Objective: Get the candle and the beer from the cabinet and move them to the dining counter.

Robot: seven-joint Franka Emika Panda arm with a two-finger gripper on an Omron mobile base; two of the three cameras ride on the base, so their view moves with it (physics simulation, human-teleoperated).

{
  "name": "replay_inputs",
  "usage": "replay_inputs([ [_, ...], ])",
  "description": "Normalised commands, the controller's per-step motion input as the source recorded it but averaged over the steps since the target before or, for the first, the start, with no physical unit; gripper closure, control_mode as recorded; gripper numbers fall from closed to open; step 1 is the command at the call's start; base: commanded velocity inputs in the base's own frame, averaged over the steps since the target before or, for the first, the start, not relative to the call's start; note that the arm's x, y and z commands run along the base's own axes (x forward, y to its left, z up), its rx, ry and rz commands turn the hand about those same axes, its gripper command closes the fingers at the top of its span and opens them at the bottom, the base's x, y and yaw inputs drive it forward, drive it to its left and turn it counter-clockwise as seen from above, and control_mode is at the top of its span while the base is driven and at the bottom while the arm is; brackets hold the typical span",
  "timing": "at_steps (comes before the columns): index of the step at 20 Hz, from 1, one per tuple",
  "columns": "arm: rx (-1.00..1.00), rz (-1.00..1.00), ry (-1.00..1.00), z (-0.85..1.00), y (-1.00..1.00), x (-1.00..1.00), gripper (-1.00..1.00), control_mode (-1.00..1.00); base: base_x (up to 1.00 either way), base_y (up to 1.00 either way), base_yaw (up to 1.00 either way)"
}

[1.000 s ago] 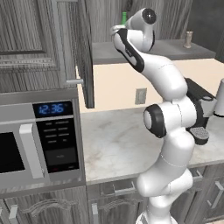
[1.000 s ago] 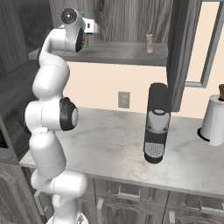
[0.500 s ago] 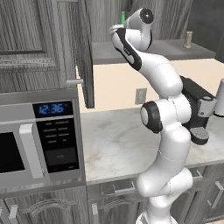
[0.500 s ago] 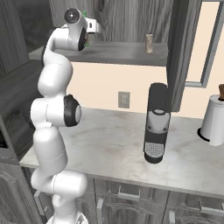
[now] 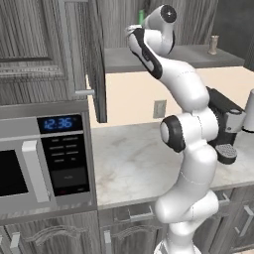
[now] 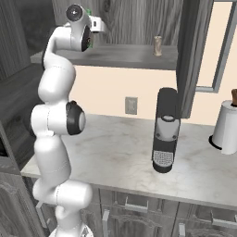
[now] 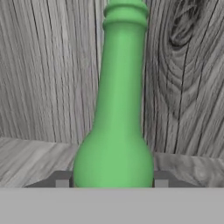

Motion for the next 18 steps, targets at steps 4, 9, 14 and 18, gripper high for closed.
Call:
replay_inputs([
  [4, 0.00, 0.00, -0.14, 0.00, 0.00, -0.58, 1.00, -1.00, 0.00, 0.00, 0.00],
  [9, -0.01, -0.01, -0.20, -0.20, 0.00, -0.80, 1.00, -1.00, 0.00, 0.00, 0.00],
  [14, 0.00, -0.04, -0.17, -0.08, 0.00, -1.00, 1.00, -1.00, 0.00, 0.00, 0.00],
  [18, 0.00, -0.03, -0.12, 0.03, -0.07, -1.00, 1.00, -1.00, 0.00, 0.00, 0.00],
])
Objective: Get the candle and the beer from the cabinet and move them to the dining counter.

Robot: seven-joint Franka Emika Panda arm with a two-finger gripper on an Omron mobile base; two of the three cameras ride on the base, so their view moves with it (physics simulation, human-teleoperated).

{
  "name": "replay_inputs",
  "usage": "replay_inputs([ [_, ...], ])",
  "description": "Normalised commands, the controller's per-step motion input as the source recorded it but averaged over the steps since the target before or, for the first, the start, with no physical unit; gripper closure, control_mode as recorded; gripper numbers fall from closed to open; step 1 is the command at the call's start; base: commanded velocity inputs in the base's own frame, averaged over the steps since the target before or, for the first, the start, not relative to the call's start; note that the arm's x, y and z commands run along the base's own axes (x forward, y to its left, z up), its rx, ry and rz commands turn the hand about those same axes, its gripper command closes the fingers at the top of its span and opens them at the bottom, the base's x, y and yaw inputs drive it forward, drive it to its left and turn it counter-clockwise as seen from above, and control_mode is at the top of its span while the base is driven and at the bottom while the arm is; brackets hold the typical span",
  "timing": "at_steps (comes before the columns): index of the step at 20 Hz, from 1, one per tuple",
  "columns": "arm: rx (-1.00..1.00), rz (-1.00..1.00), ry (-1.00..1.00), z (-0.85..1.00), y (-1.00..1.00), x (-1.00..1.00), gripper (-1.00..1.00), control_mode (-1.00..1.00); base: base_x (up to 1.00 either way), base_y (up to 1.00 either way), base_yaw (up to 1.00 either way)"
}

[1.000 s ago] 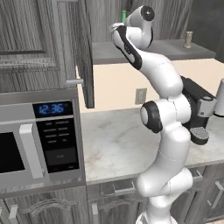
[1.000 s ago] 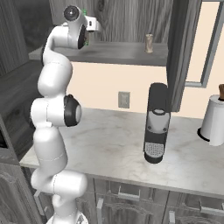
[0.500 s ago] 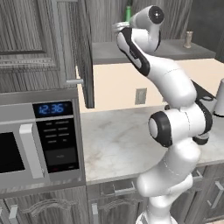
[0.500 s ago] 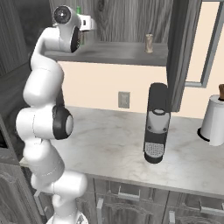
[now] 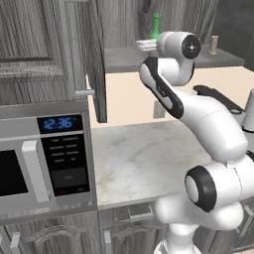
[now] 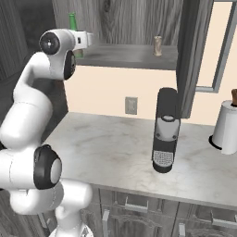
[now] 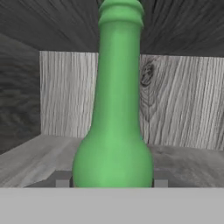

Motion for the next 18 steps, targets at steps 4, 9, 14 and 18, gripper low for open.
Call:
replay_inputs([
  [4, 0.00, -0.01, -0.08, 0.15, -0.14, -1.00, 1.00, -1.00, 0.00, 0.00, 0.00],
  [9, 0.00, 0.00, -0.03, 0.08, -0.14, -1.00, 1.00, -1.00, 0.00, 0.00, 0.00],
  [14, 0.00, 0.00, -0.02, 0.09, -0.16, -1.00, 1.00, -1.00, 0.00, 0.00, 0.00],
  [18, 0.00, 0.00, 0.00, 0.00, -0.11, -1.00, 1.00, -1.00, 0.00, 0.00, 0.00],
])
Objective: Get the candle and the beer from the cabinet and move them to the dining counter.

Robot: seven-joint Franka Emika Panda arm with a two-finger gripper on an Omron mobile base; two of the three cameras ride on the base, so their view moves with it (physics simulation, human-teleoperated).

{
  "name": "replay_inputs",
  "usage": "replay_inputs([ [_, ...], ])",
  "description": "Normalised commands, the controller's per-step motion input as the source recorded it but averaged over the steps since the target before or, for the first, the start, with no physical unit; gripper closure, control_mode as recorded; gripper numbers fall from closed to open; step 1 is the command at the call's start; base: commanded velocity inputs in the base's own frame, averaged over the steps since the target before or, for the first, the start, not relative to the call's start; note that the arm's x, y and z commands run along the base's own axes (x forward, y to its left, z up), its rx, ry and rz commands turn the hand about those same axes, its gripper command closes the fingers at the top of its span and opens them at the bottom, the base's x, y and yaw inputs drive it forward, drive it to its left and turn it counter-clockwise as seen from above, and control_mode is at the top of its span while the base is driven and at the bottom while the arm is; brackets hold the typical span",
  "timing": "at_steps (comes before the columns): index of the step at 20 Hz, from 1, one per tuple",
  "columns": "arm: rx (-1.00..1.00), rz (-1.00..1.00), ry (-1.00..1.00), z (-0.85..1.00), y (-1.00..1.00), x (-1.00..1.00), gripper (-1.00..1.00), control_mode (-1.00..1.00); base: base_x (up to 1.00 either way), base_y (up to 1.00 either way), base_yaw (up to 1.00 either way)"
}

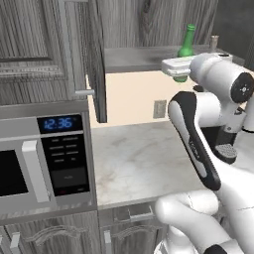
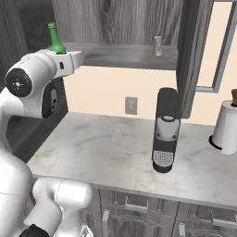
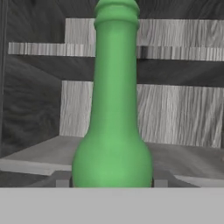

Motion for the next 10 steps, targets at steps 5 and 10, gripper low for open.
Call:
replay_inputs([
  [5, 0.00, 0.00, 0.00, 0.00, -0.09, -1.00, 1.00, -1.00, 0.00, 0.00, 0.00],
  [10, 0.00, 0.00, 0.00, 0.00, -0.05, -1.00, 1.00, -1.00, 0.00, 0.00, 0.00],
])
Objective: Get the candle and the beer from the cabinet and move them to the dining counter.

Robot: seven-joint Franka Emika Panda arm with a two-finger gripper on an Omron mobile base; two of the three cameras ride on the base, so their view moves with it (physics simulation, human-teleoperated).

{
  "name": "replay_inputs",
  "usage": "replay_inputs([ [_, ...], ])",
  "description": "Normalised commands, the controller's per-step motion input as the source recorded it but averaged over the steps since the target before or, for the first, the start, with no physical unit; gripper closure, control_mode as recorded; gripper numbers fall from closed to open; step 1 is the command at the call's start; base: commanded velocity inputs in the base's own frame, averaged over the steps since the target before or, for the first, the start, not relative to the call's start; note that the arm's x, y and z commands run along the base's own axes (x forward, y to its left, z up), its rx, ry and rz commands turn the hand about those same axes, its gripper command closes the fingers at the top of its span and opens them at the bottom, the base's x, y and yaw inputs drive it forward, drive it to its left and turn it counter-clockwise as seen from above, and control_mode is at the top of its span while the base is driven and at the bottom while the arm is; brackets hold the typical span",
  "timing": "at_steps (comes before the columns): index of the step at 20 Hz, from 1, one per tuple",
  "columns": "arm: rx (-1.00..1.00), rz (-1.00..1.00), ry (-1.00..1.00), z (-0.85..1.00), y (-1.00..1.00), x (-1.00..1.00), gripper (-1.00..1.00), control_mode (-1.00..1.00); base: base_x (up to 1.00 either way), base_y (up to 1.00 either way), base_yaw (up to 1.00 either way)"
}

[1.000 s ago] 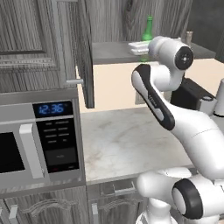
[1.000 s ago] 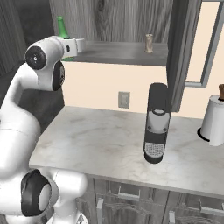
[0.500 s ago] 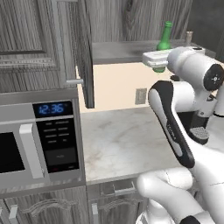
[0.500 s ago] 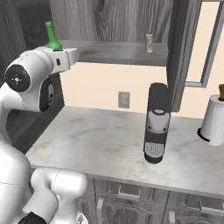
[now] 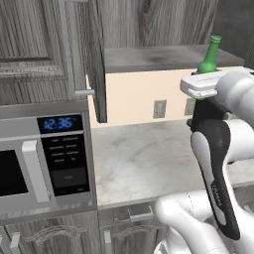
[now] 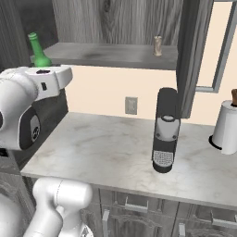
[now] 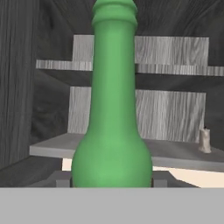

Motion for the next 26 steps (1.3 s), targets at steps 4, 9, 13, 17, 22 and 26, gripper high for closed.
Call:
replay_inputs([
  [4, 0.00, 0.00, 0.00, -0.08, 0.00, -0.84, 1.00, -1.00, 0.00, 0.00, 0.00],
  [9, 0.00, 0.00, 0.00, -0.02, 0.00, -0.14, 1.00, -1.00, 0.00, 0.00, 0.00],
  [13, 0.00, 0.00, 0.00, 0.00, 0.00, 0.00, 1.00, -1.00, 0.00, 0.00, 0.00],
  [17, 0.00, 0.00, 0.00, 0.00, 0.00, 0.00, 1.00, 1.00, -0.12, 0.03, -0.06],
  [22, 0.00, 0.00, 0.00, 0.00, 0.00, 0.00, 1.00, 1.00, -0.31, 0.05, -0.47],
  [26, 0.00, 0.00, 0.00, 0.00, 0.00, 0.00, 1.00, 1.00, -0.43, 0.02, -0.64],
])
